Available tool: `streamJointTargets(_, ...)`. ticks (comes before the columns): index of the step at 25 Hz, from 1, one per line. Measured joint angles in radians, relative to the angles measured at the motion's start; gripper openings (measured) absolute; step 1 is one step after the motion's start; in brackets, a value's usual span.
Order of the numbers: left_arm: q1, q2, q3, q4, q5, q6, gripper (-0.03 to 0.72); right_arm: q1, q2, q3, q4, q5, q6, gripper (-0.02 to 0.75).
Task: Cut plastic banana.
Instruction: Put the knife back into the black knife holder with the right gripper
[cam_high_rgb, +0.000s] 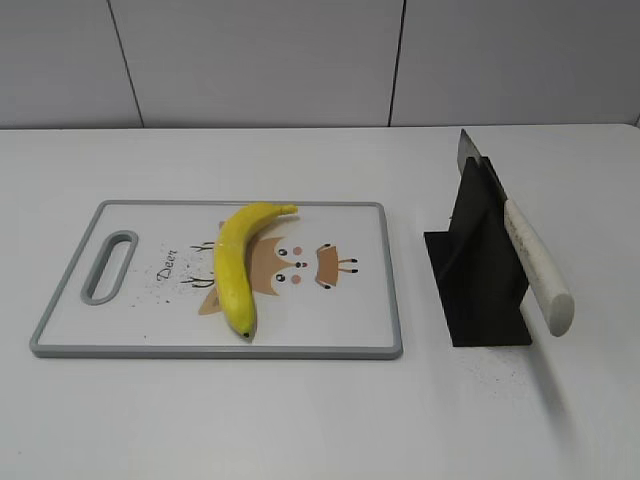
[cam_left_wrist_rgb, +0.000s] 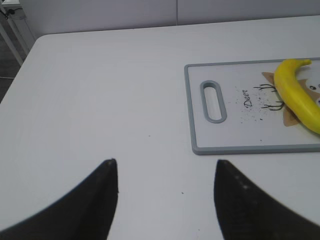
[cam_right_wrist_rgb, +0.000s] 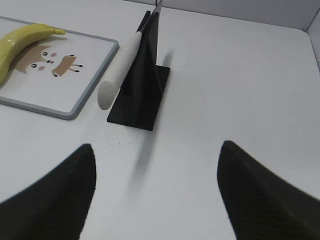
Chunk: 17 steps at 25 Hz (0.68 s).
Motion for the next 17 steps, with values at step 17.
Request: streamJointTargets(17, 0.000, 0.000, 0.000, 0.000, 0.000, -0.001, 0.579, -0.016, 0.000, 0.000, 0.000, 0.001, 0.000, 0.591)
